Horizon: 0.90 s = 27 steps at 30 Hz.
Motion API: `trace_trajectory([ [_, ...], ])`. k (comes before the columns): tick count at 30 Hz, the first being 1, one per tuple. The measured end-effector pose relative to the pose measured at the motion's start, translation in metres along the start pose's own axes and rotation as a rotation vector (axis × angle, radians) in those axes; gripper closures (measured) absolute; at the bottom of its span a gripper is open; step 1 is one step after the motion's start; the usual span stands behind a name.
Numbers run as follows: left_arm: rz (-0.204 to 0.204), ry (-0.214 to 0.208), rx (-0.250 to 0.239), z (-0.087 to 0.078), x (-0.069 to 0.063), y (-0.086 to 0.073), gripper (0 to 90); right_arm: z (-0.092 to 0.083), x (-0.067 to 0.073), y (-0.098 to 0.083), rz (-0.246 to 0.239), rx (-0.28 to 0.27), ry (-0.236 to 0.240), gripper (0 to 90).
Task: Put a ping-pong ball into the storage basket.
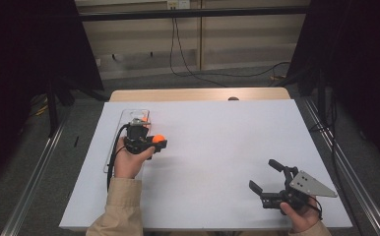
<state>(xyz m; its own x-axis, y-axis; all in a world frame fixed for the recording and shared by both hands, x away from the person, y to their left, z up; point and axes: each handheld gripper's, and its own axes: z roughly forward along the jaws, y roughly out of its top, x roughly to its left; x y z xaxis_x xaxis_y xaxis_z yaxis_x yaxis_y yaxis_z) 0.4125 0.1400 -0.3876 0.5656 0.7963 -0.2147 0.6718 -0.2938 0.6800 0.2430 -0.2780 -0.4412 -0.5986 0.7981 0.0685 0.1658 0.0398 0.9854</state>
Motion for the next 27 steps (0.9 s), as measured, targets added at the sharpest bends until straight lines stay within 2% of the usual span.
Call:
trace_trajectory([
  [27,-0.013,0.004,-0.005,-0.0072,0.0064,0.0,50.8,0.0003,0.0001,-0.0001,0.001,0.0,0.002,3.1],
])
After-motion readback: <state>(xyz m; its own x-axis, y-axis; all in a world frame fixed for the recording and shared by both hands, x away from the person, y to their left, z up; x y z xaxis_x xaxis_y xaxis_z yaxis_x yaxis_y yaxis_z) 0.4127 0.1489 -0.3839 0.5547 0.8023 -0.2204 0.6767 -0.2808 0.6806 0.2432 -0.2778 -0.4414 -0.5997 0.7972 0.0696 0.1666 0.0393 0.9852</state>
